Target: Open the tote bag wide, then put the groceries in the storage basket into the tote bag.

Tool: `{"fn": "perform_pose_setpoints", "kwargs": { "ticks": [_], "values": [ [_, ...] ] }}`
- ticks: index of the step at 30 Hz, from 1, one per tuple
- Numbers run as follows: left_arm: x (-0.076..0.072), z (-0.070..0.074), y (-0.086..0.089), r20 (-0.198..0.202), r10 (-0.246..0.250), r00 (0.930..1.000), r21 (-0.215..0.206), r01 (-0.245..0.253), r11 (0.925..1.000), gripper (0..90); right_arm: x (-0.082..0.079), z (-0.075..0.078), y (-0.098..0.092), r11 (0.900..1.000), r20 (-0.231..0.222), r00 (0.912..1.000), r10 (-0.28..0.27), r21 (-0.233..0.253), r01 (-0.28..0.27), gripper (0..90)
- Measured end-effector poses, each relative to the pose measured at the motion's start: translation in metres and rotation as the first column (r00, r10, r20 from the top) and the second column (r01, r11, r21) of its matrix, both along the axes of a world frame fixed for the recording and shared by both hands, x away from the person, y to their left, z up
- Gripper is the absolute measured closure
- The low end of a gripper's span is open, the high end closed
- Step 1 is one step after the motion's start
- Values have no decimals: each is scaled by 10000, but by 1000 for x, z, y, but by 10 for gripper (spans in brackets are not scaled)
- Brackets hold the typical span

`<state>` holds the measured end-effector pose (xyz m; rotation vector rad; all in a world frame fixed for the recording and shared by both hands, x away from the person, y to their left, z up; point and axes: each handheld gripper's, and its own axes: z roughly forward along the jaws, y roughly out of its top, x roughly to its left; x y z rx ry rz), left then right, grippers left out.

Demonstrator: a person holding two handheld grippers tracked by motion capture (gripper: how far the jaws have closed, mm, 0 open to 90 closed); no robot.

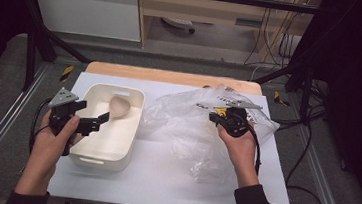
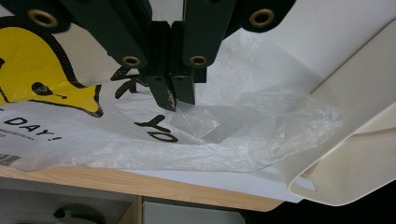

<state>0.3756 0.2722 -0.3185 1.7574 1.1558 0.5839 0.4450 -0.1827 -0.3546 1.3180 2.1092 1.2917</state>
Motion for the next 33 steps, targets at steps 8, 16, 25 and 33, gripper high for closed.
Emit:
{"fn": "perform_pose_setpoints", "kwargs": {
  "ticks": [8, 16, 25, 33],
  "values": [
    [-3, 0, 16, 0, 269, 9996, -135, -269, 9995, 85, -1, -3, 2, 10000, -89, 9999, 92, -33, -92, 900],
    [-2, -5, 21, 73, 311, 9995, -223, -310, 9993, 82, -1, -4, 1, 9999, -121, 9999, 99, -48, -99, 900],
    [-1, -7, 29, 110, 424, 9990, -204, -422, 9989, 90, -2, -10, 1, 9998, -276, 9995, 140, -127, -143, 900],
    [0, -16, 35, -588, 602, 9964, 150, -595, 9981, 119, -2, -13, 3, 9997, -326, 9993, 180, -168, -185, 900]
  ]
}}
